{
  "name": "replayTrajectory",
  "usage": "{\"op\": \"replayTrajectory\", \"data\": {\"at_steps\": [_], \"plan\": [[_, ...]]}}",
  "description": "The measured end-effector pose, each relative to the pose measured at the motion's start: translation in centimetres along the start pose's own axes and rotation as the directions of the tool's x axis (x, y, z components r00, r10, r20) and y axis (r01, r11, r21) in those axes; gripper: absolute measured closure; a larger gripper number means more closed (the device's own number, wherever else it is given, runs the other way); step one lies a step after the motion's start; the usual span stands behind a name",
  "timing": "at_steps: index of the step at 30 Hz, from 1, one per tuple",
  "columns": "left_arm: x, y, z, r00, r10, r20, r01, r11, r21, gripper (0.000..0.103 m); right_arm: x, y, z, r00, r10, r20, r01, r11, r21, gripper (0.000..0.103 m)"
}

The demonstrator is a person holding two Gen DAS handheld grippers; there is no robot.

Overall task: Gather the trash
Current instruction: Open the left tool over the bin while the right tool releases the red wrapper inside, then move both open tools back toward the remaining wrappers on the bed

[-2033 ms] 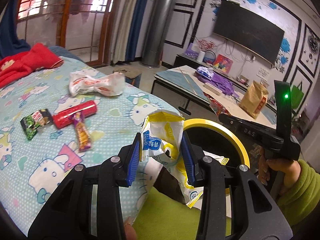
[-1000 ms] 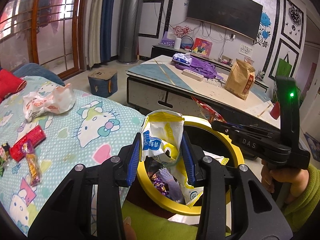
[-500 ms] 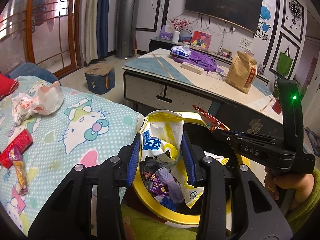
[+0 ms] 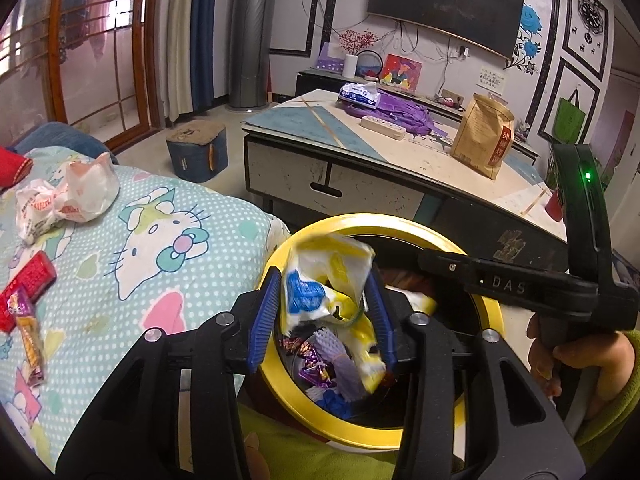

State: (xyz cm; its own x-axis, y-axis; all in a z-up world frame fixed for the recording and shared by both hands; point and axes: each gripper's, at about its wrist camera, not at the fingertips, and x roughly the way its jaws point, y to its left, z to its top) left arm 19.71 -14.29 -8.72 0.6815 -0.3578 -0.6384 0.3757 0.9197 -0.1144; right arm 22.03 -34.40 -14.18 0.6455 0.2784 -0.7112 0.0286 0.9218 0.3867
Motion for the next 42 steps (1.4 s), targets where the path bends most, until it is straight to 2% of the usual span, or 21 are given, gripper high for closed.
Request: {"op": "replayTrajectory", "data": {"at_steps": [3,4,9,15,24,29,39,42], "plan": [[-0.4,0.0,0.1,1.000,-0.003,0.017,0.003,1.000,-0.003,0.052,-0.2,0.0,0.1,1.000,-0.009,0.010,0.009,1.000,-0.002,0.064],[-0.5,0.0,0.1,1.000,-0.002,0.018,0.002,1.000,-0.004,0.051,-0.3,0.0,0.2,1.000,-0.007,0.014,0.007,1.000,0.002,0.063],[-0.9,0.2,0.0,1.000,-0.010,0.019,0.011,1.000,-0.028,0.032,-0.7,-0.2,0.4,0.999,-0.017,0.039,0.016,1.000,0.006,0.053],[-1.7,0.9,-0.2,1.000,0.004,0.028,-0.002,0.998,-0.057,0.018,-1.0,0.1,0.4,0.999,-0.018,0.050,0.018,1.000,0.000,0.051],[-4.1,2.9,-0.2,0.995,0.070,0.075,-0.062,0.993,-0.105,0.014,-1.6,1.8,0.4,0.997,-0.008,0.080,0.012,0.998,-0.053,0.050],[-6.1,4.0,-0.3,0.983,0.131,0.126,-0.118,0.987,-0.109,0.012,-2.3,3.0,0.4,0.993,0.013,0.115,-0.003,0.996,-0.084,0.050],[-8.4,6.7,-0.6,0.966,0.200,0.165,-0.172,0.971,-0.166,0.011,-2.8,6.7,-0.6,0.991,0.053,0.126,-0.030,0.984,-0.176,0.046],[-9.2,7.6,-0.6,0.958,0.222,0.180,-0.188,0.964,-0.186,0.011,-2.9,7.4,-0.8,0.989,0.056,0.136,-0.030,0.982,-0.189,0.041]]}}
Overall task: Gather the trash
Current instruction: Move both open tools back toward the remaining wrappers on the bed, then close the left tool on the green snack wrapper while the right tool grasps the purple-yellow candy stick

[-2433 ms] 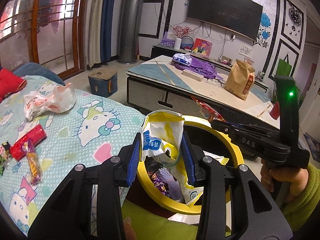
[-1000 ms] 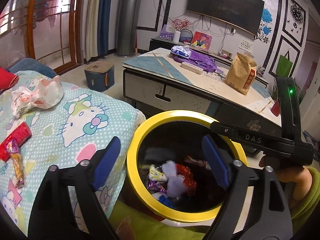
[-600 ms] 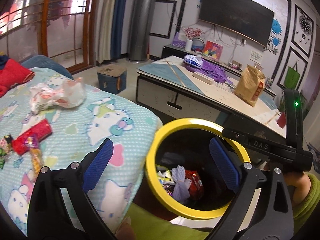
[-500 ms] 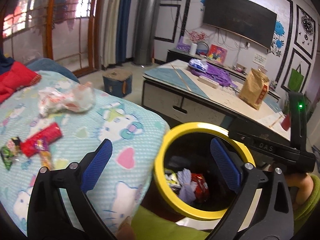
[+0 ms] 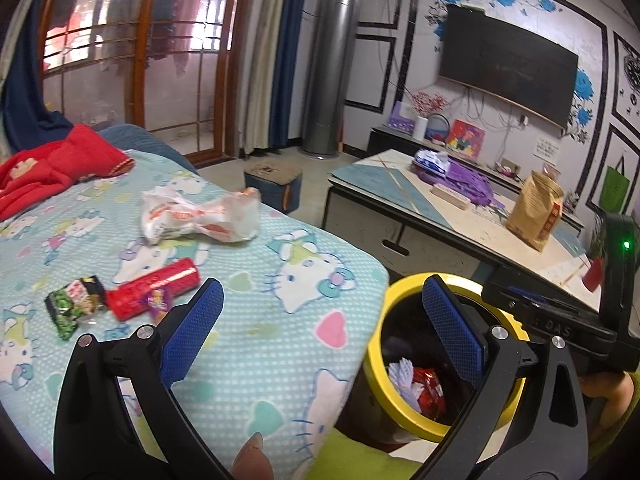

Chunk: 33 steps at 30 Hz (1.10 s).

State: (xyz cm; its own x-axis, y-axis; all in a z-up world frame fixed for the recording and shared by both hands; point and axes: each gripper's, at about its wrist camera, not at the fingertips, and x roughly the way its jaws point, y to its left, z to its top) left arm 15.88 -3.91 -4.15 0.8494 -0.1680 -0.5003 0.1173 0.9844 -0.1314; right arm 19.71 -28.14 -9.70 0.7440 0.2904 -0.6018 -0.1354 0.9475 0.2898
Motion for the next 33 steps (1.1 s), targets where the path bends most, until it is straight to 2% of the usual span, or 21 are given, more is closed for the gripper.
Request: {"op": "replayTrajectory", "data": {"at_steps": [16,33], "plan": [[-2.5,4.5,1.1,0.992,0.108,0.072,-0.103,0.992,-0.073,0.011,0.0,5.3,-1.0,0.998,0.062,-0.023,-0.064,0.991,-0.116,0.037],[-4.4,10.0,1.4,0.973,0.215,0.089,-0.194,0.961,-0.199,0.011,0.5,12.9,-2.9,0.983,0.156,-0.100,-0.178,0.944,-0.279,0.037]]}}
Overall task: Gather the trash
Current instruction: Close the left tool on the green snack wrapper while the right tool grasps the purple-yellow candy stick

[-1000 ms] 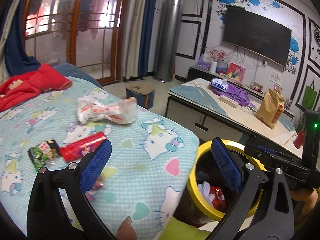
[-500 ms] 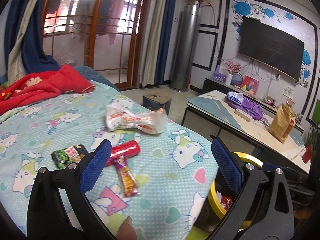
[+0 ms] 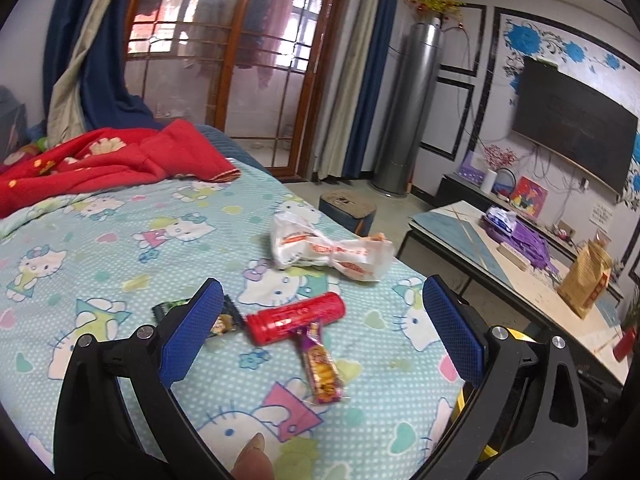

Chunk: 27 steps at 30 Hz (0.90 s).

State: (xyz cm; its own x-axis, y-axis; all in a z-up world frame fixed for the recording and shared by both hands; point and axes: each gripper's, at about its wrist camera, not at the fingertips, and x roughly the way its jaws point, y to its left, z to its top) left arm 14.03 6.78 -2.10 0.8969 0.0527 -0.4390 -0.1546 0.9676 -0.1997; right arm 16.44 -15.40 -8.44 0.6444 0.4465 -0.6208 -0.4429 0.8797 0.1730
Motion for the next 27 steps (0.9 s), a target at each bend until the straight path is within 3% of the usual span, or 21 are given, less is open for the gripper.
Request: {"op": "replayTrajectory", "data": {"at_steps": [12,27], "plan": [[0.1,3.8,0.6,0.997,0.076,0.000,-0.076,0.995,-0.071,0.011,1.9,4.1,0.7,0.998,0.063,-0.031,-0.065,0.995,-0.077,0.037],[1.7,8.8,0.1,0.985,0.160,-0.066,-0.168,0.974,-0.151,0.011,5.8,8.4,1.8,0.990,0.108,-0.092,-0.119,0.985,-0.122,0.036]]}}
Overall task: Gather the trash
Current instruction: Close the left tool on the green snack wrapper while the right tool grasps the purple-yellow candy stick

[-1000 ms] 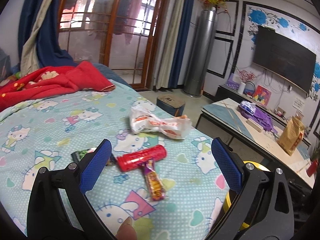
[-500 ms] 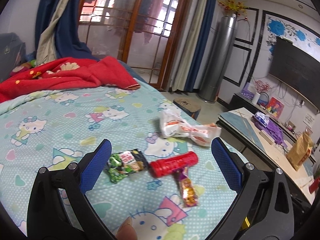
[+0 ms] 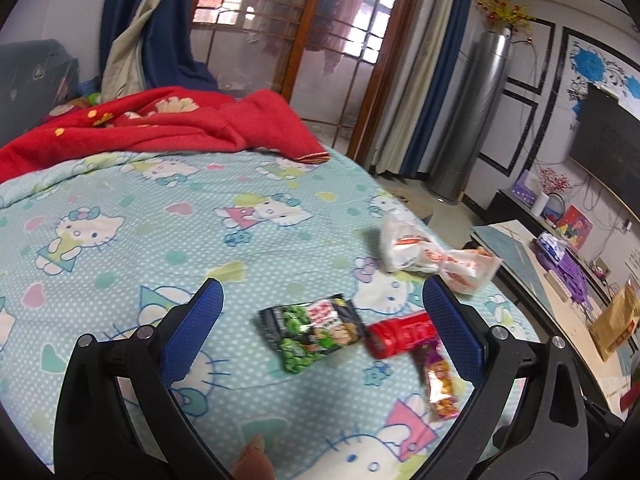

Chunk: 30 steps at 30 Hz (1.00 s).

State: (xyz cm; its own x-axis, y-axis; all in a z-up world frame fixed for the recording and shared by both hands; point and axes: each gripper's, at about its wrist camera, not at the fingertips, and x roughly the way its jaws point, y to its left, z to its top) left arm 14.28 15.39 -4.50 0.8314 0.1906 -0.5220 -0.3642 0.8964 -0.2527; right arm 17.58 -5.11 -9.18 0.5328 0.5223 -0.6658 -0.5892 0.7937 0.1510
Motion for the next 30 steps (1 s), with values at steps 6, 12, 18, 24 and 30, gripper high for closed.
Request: {"op": "replayTrajectory", "data": {"at_steps": [6,12,18,24,30], "plan": [[2.0,1.9,-0.4,0.997,0.029,-0.075,-0.033,0.998,-0.044,0.011,2.4,1.1,0.6,0.999,0.008,-0.034,-0.009,0.999,-0.031,0.036],[3.9,4.3,-1.1,0.989,0.005,-0.145,-0.027,0.988,-0.152,0.028,4.7,1.3,1.5,0.998,0.022,-0.062,-0.023,1.000,-0.018,0.042],[4.8,5.5,-1.6,0.981,-0.031,-0.194,-0.013,0.975,-0.222,0.056,6.7,1.0,1.2,0.994,0.036,-0.108,-0.034,0.999,0.016,0.068],[4.8,4.7,-1.8,0.977,-0.068,-0.203,0.028,0.980,-0.196,0.076,6.1,1.1,0.6,0.996,0.022,-0.089,-0.023,1.000,-0.010,0.076],[4.4,4.1,-1.6,0.972,-0.142,-0.189,0.104,0.975,-0.198,0.095,5.5,1.1,0.2,0.997,0.028,-0.074,-0.029,0.999,-0.019,0.079]]}}
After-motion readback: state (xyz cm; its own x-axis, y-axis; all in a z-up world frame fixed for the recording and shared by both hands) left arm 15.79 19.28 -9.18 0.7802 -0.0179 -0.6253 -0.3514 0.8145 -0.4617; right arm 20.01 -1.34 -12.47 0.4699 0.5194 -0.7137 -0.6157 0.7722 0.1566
